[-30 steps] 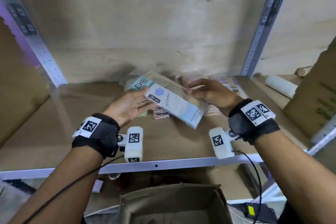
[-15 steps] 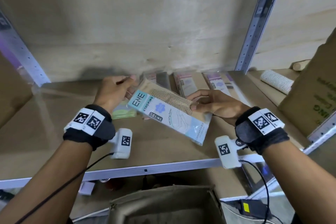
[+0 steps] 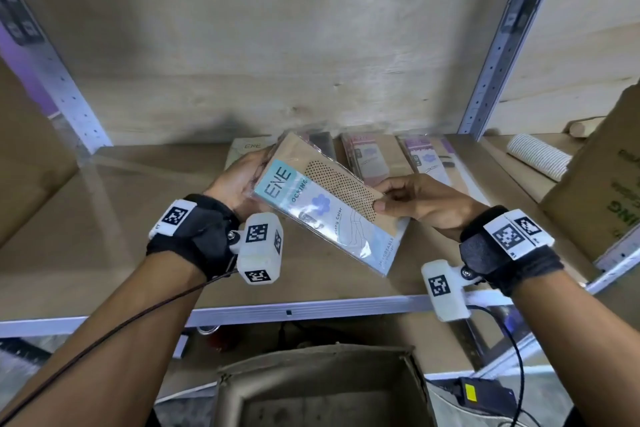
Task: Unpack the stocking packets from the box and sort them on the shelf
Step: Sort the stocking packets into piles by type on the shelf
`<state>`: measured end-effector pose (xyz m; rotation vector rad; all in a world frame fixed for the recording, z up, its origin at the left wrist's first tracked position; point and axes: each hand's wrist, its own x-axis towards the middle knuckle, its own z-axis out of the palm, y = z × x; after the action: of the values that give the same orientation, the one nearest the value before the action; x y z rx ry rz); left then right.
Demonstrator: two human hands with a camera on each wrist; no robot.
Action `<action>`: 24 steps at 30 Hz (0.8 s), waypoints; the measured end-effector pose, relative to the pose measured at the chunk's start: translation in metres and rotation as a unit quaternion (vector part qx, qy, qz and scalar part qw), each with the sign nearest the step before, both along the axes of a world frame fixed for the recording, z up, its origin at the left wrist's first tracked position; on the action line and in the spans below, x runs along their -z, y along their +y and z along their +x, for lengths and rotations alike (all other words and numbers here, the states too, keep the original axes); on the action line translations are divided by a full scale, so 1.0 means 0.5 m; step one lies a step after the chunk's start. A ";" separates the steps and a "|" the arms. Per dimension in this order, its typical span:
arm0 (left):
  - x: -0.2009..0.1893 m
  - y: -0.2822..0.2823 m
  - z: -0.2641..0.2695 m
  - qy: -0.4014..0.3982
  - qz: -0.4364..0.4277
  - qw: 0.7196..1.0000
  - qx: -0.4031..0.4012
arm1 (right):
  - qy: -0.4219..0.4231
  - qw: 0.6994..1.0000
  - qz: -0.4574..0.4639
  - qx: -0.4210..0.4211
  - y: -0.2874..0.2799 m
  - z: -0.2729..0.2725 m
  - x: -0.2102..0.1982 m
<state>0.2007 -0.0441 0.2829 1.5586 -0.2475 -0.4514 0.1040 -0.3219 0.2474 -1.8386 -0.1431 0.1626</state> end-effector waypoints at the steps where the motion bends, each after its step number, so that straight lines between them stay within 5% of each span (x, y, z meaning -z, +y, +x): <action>1: 0.000 0.000 -0.004 -0.011 0.006 1.000 0.004 | -0.002 1.000 0.004 0.002 0.002 0.000 -0.001; 6: 0.005 0.010 -0.005 0.062 -0.053 0.997 0.000 | 0.000 1.000 0.004 0.004 -0.010 -0.009 -0.007; 10: 0.016 0.027 0.018 -0.175 0.044 0.982 -0.062 | 0.012 1.000 0.015 0.002 -0.018 -0.020 -0.006; 14: 0.019 0.031 0.011 -0.384 0.159 0.899 -0.139 | 0.017 1.000 0.017 0.009 -0.013 -0.024 -0.006; 16: 0.019 0.029 0.009 -0.415 0.184 0.877 -0.159 | 0.018 1.000 0.015 0.006 -0.010 -0.025 -0.006; 18: 0.020 0.027 0.007 -0.323 0.128 0.927 -0.140 | 0.018 1.000 0.020 0.003 -0.007 -0.027 -0.009; 20: 0.019 0.028 0.004 -0.147 0.009 0.985 -0.088 | 0.016 0.999 0.030 -0.001 0.000 -0.028 -0.012; 22: 0.016 0.036 -0.003 0.019 -0.120 0.993 0.010 | 0.008 0.999 0.032 -0.005 0.008 -0.028 -0.015; 24: 0.023 0.043 -0.008 0.069 -0.172 0.978 0.092 | 0.005 1.000 0.027 -0.009 0.015 -0.026 -0.017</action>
<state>0.1965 -0.0228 0.2714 1.1654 -0.3449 -0.6244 0.0908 -0.3145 0.2558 -1.7821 -0.1569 0.1783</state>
